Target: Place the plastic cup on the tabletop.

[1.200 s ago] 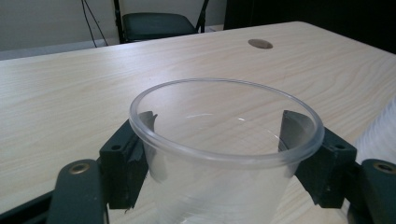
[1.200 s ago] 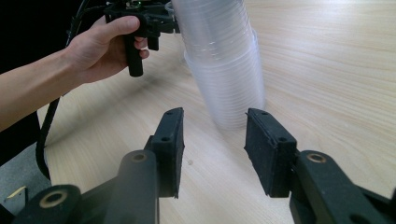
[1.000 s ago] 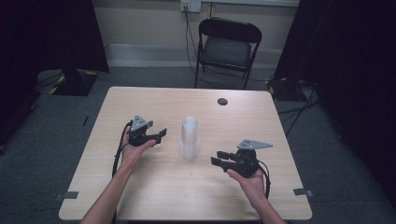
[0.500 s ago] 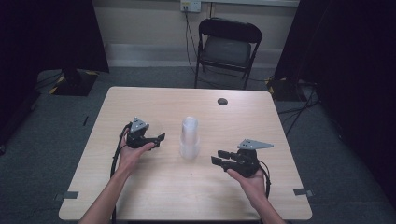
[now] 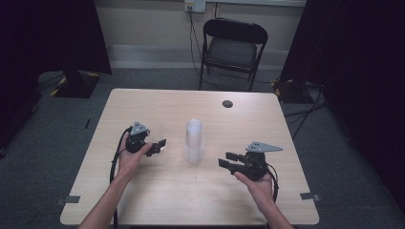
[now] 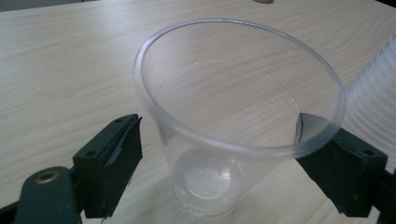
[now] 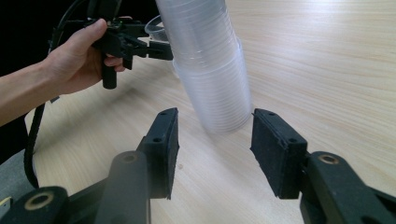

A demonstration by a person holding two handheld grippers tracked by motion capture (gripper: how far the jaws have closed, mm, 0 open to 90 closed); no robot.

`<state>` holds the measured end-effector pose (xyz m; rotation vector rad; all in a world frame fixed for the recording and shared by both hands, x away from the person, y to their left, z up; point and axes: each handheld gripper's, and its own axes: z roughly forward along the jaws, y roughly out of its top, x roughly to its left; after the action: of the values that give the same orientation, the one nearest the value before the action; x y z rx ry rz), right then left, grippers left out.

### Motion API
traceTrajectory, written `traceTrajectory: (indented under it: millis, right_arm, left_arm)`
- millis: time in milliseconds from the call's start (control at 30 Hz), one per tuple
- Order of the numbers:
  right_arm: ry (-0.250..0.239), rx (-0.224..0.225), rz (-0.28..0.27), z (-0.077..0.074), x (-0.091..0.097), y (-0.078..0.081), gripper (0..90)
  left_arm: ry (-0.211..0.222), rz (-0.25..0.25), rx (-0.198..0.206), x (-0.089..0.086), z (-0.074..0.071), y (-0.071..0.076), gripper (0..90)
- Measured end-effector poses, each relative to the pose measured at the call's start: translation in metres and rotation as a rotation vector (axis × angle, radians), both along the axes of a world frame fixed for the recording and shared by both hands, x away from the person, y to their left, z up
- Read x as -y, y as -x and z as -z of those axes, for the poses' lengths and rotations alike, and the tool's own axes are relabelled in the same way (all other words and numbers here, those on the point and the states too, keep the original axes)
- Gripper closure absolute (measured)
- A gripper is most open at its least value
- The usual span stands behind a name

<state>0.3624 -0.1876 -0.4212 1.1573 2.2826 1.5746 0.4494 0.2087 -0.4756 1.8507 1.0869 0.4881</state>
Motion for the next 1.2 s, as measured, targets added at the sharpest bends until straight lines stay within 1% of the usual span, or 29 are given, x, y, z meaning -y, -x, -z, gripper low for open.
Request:
traceTrajectory:
  millis: [67, 100, 200, 233, 300, 333, 400, 500, 533, 567, 633, 667, 700, 800, 867, 967, 1067, 1100, 1200]
  right_arm:
    - [0.001, 0.001, 0.002, 0.0, 0.0, 0.0, 50.9]
    - [0.002, 0.003, 0.002, 0.0, 0.001, 0.0, 51.0]
    - [0.002, 0.005, 0.004, 0.0, 0.001, 0.0, 51.0]
    - [0.001, 0.004, 0.005, 0.0, 0.001, 0.0, 51.0]
    - [0.003, 0.006, 0.008, 0.001, 0.001, 0.0, 51.0]
    - [0.003, 0.006, 0.009, 0.001, 0.002, -0.001, 51.0]
    - [0.004, 0.005, 0.015, 0.001, 0.002, -0.001, 50.8]
    - [0.001, 0.009, 0.016, 0.001, 0.004, -0.001, 50.7]
    - [0.002, 0.011, 0.018, 0.001, 0.004, -0.001, 50.7]
    - [0.003, 0.012, 0.02, 0.002, 0.005, -0.001, 50.6]
    - [0.001, 0.013, 0.027, 0.002, 0.006, -0.002, 49.5]
    - [0.002, 0.014, 0.03, 0.002, 0.007, -0.002, 49.3]
    - [0.006, 0.016, 0.033, 0.002, 0.007, -0.001, 48.8]
    - [0.004, 0.021, 0.039, 0.003, 0.008, -0.001, 48.0]
    - [0.007, 0.017, 0.046, 0.005, 0.009, -0.002, 46.6]
    - [0.016, 0.013, 0.053, 0.006, 0.008, -0.003, 45.0]
    - [0.018, 0.013, 0.06, 0.006, 0.009, -0.002, 43.2]
    - [0.019, 0.013, 0.063, 0.006, 0.009, -0.001, 43.0]
    - [0.023, 0.015, 0.071, 0.006, 0.012, 0.0, 42.3]
  left_arm:
    - [-0.011, 0.003, 0.006, -0.002, -0.001, 0.003, 15.5]
    - [-0.011, 0.012, 0.001, -0.003, -0.001, 0.005, 15.6]
    - [0.017, 0.021, -0.006, -0.008, -0.001, 0.01, 15.9]
    - [0.018, 0.01, 0.001, -0.01, -0.001, 0.012, 16.0]
    - [0.027, 0.003, -0.008, -0.013, -0.002, 0.014, 16.0]
    - [0.02, 0.013, -0.009, -0.015, -0.003, 0.015, 16.0]
    - [0.017, 0.015, -0.01, -0.015, -0.005, 0.019, 16.0]
    - [-0.013, 0.031, -0.012, -0.018, -0.008, 0.027, 16.0]
    - [-0.004, 0.026, -0.005, -0.02, -0.01, 0.029, 16.4]
    - [0.024, 0.011, 0.0, -0.023, -0.012, 0.032, 16.5]
    - [0.049, -0.012, -0.01, -0.028, -0.016, 0.035, 16.5]
    - [0.052, -0.019, -0.022, -0.032, -0.018, 0.037, 16.5]
    - [0.068, -0.03, -0.032, -0.035, -0.02, 0.039, 16.5]
    - [0.042, -0.04, -0.029, -0.043, -0.025, 0.048, 17.0]
    - [0.041, -0.031, -0.038, -0.048, -0.028, 0.055, 17.1]
    - [0.028, -0.038, -0.035, -0.048, -0.031, 0.063, 17.2]
    - [0.025, -0.013, -0.033, -0.044, -0.033, 0.074, 17.1]
    - [0.013, 0.006, -0.037, -0.043, -0.034, 0.077, 17.1]
    - [0.016, 0.026, -0.038, -0.038, -0.034, 0.089, 17.1]
